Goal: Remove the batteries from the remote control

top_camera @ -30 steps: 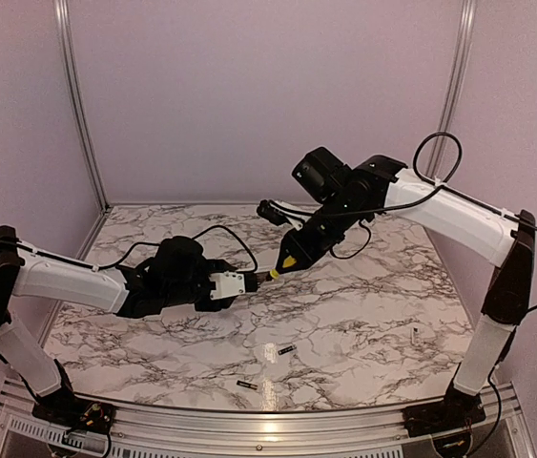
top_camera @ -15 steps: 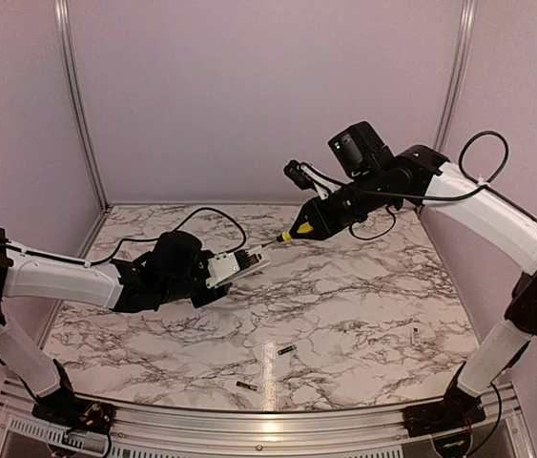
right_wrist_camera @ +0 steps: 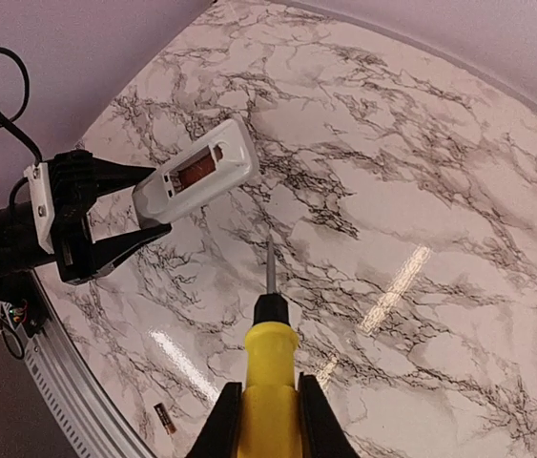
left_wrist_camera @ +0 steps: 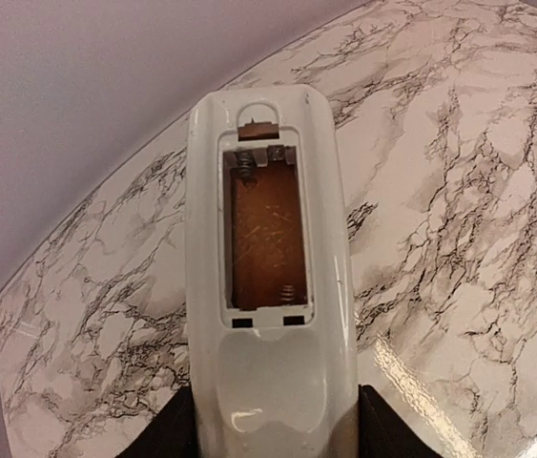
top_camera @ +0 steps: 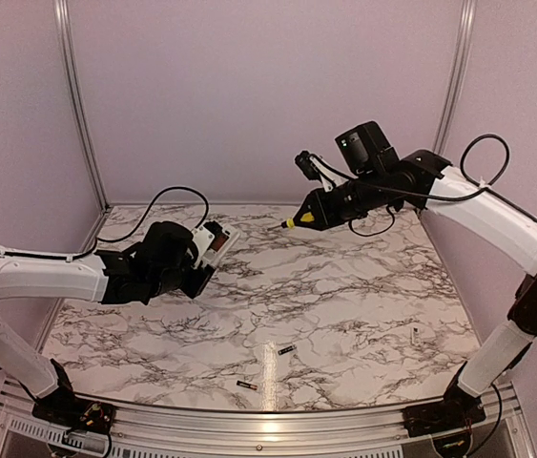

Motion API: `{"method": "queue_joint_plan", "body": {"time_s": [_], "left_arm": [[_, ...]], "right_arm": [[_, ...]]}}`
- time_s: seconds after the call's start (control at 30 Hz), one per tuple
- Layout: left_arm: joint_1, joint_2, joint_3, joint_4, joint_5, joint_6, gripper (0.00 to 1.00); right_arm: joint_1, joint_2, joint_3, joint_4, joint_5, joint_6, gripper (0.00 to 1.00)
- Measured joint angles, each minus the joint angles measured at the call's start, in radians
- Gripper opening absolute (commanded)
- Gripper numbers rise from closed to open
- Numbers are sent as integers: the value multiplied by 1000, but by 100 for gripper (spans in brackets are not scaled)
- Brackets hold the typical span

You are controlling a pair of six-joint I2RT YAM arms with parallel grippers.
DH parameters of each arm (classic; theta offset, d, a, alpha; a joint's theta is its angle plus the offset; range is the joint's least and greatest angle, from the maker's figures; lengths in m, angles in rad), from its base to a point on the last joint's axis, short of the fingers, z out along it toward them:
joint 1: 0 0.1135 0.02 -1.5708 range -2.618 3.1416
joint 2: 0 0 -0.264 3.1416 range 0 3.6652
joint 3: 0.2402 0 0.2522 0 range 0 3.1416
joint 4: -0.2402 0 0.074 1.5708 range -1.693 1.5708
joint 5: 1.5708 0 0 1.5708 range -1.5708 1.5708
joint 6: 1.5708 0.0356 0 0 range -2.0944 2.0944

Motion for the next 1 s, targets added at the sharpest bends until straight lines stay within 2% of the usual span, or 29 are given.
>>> {"method": "queue_joint_plan", "body": {"time_s": [0.37,0.6,1.0], "left_arm": [[158,-27,-45,-124,-6,-365,0],[220,-11,-82,-187,47,-473,0],[288,103,-100,-222,104,-586,0]], "right_arm": [[-1,0,-68,78,0,82,0],[-1,-3,-103,117,-1,123,0],[-1,-31,-144,151,-1,155,0]]}}
